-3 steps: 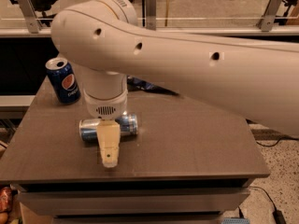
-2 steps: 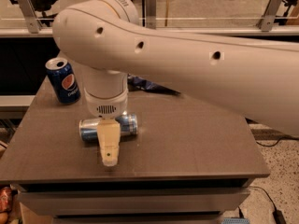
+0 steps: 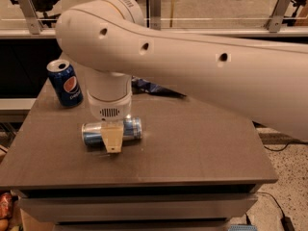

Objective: Place redbull can upright

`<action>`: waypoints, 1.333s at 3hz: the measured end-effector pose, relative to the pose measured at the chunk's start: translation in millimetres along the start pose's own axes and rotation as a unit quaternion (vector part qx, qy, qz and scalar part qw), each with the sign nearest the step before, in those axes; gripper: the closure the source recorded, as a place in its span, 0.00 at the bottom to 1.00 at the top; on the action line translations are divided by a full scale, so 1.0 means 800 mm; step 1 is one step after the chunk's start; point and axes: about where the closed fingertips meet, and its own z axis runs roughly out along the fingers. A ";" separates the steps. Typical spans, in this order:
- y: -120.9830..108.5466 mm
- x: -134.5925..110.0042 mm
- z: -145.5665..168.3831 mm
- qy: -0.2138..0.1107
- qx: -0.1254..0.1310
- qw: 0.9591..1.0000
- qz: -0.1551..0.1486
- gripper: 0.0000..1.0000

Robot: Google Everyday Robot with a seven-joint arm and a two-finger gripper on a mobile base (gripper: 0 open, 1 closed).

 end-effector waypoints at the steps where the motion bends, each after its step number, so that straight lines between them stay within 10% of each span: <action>1: 0.000 0.000 0.001 0.000 0.000 1.000 -0.001 0.64; 3: 0.001 -0.001 0.002 0.001 0.000 1.000 -0.002 1.00; 4: 0.001 -0.001 0.002 0.001 0.000 1.000 -0.002 1.00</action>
Offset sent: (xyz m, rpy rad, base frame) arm -0.0003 0.0003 -0.0005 -0.0005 -0.0002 0.0010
